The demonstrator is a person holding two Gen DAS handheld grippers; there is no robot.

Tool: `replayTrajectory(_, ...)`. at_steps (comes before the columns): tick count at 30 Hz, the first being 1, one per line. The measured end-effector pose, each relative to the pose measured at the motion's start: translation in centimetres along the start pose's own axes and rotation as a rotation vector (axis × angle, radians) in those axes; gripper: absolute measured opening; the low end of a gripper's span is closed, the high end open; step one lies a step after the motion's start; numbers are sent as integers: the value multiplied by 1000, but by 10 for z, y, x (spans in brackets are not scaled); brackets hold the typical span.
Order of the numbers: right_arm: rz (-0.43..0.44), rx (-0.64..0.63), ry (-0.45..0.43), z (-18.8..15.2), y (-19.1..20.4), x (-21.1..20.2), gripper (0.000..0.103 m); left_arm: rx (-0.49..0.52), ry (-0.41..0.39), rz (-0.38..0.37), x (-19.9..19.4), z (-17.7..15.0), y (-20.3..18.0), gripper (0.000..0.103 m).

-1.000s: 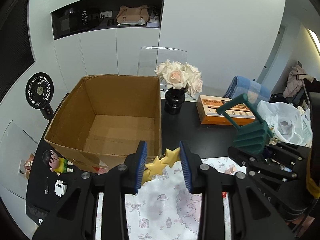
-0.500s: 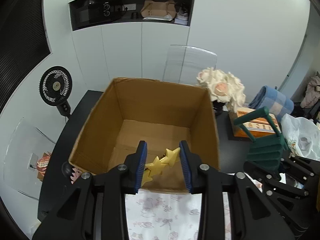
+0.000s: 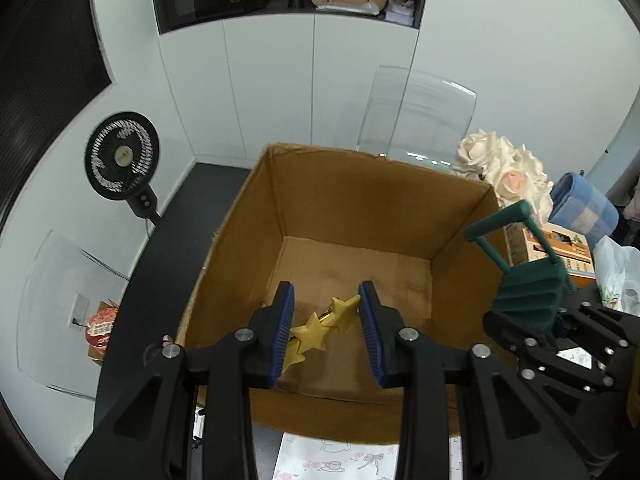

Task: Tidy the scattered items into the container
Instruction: 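Carry the green stand and yellow star clip over the cardboard box with both tools, then open both tools to drop the stand and star clip into the box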

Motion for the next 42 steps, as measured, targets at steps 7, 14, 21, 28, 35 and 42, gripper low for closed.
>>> replayTrajectory(7, 41, 60, 79, 14, -4, 36, 24, -46, 51, 0, 23, -3, 14, 33)
replayTrajectory(14, 61, 55, 98, 7, -2, 42, 24, -67, 61, -1, 27, -6, 22, 33)
replayTrajectory(21, 35, 42, 91, 6, -1, 35, 37, -62, 88, 35, 27, -6, 27, 41)
replayTrajectory(28, -36, -54, 29, 3, 6, 15, 94, -56, 82, -23, 17, -12, 24, 87)
replayTrajectory(35, -25, -53, 38, -8, -1, 7, 103, -65, 65, -33, 4, -12, 20, 90)
replayTrajectory(42, -15, 10, 12, -22, -19, -6, 103, -55, 60, -46, -9, -17, 9, 92)
Point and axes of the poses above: each gripper's, at about its wrist camera, not at the fingertips, and x roughly the way its jaws point, y to its left, z to its top, the point moved 1 cm from there along x, roughly the way its jaws point, and after that the axes turned 2 degrees about x, right-handed, at the moved point
